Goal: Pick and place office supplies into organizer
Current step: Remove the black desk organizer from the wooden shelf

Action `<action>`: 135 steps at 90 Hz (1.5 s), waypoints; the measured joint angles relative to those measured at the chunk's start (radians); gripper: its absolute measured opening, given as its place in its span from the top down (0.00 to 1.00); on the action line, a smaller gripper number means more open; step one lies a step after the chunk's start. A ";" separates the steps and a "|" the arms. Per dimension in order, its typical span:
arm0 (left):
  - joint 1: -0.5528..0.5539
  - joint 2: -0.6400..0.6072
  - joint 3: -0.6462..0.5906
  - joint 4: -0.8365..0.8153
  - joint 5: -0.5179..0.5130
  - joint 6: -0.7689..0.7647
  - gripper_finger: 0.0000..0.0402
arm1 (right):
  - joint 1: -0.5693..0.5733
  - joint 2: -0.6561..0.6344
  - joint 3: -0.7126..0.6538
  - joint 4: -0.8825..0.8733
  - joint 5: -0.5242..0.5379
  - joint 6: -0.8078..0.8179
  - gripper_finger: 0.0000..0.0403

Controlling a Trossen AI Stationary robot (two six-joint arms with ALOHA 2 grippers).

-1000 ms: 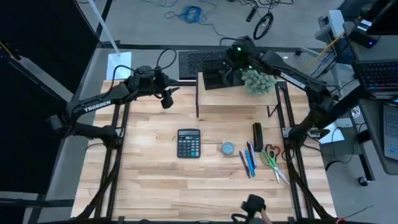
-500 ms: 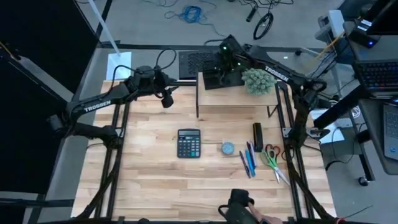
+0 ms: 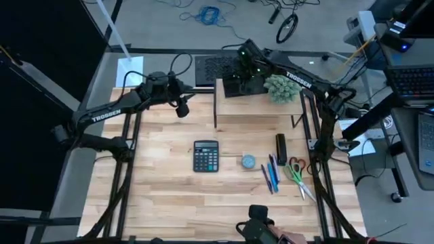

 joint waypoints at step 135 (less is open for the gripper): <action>0.000 0.000 0.000 0.000 0.000 -0.005 0.66 | 0.091 0.003 0.305 -0.135 -0.008 0.038 1.00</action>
